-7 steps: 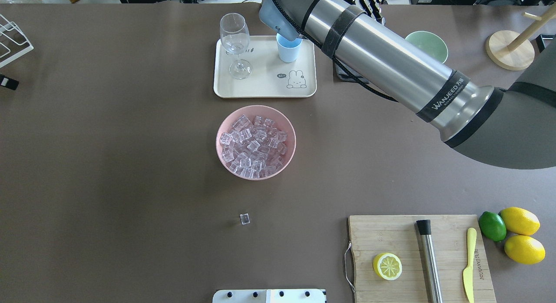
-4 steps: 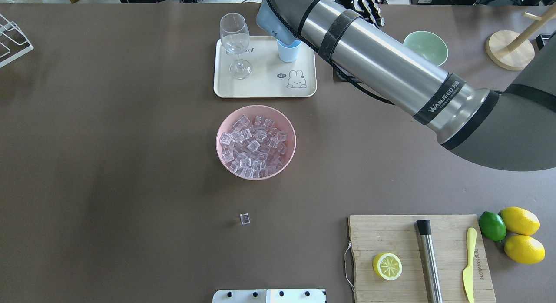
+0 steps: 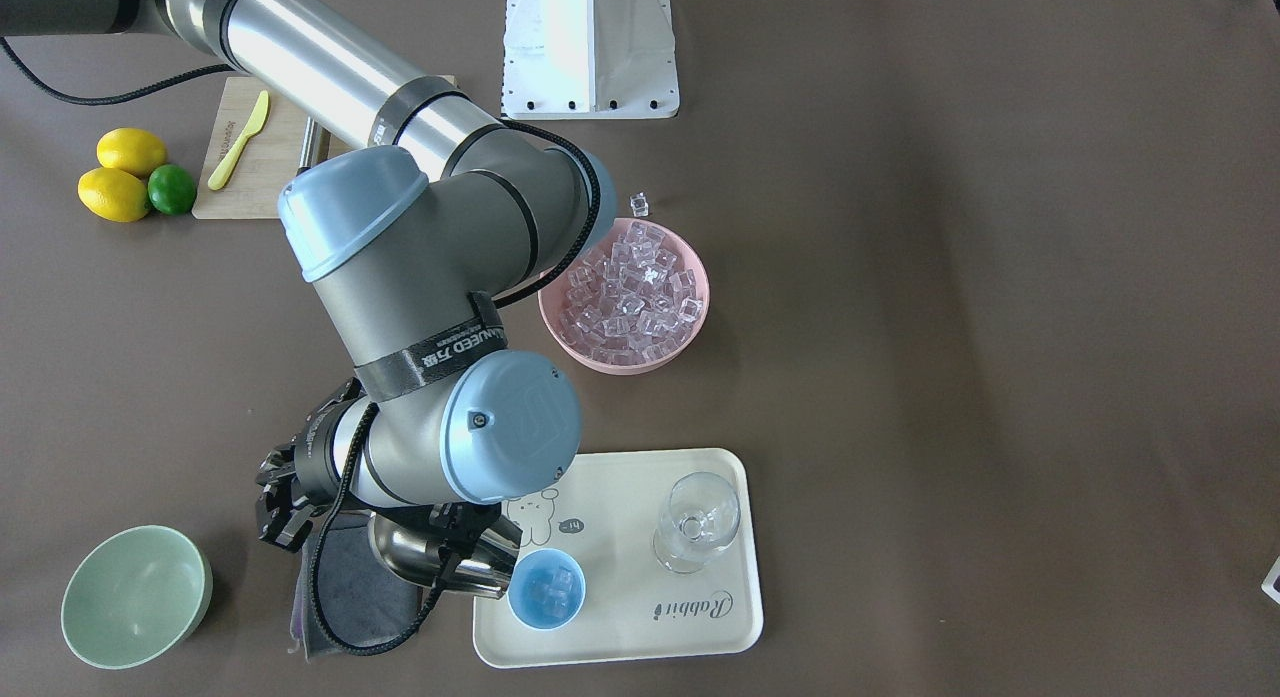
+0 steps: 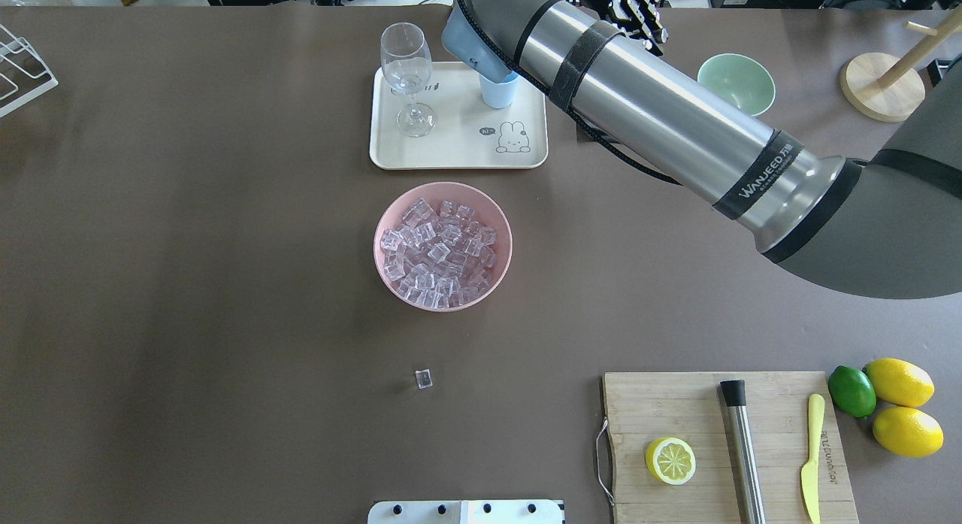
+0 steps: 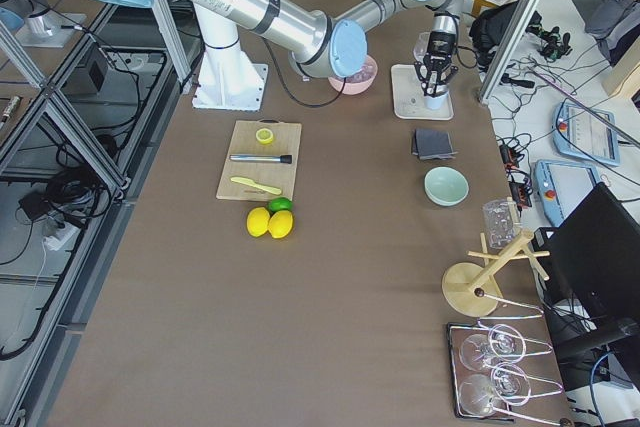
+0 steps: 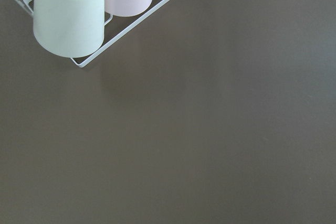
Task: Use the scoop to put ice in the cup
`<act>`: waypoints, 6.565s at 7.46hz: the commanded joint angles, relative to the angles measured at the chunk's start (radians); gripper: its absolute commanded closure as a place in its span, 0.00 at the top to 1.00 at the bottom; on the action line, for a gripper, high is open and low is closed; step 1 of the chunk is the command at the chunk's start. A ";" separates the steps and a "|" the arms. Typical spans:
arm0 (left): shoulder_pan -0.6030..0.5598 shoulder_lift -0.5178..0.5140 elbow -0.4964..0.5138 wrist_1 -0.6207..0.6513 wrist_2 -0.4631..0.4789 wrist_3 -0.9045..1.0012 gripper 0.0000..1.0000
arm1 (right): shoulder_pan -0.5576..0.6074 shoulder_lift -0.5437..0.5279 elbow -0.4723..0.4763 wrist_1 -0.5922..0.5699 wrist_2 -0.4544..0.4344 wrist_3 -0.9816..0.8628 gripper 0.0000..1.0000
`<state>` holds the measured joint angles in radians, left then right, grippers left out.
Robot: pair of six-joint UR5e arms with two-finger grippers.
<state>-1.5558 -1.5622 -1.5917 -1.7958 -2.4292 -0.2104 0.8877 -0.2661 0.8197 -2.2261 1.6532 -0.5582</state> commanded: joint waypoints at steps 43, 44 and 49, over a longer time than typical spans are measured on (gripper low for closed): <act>0.022 0.001 -0.002 0.088 0.199 -0.001 0.99 | 0.674 -1.449 0.881 0.753 0.726 0.602 0.99; 0.025 0.001 -0.002 0.088 0.199 -0.001 0.99 | 0.692 -1.444 0.918 0.661 0.724 0.519 0.99; 0.031 0.001 -0.005 0.088 0.199 -0.001 0.99 | 0.729 -1.423 0.954 0.508 0.675 0.360 0.99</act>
<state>-1.5281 -1.5616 -1.5968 -1.7073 -2.2304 -0.2117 1.6153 -1.6910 1.7741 -1.7124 2.3406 -0.1908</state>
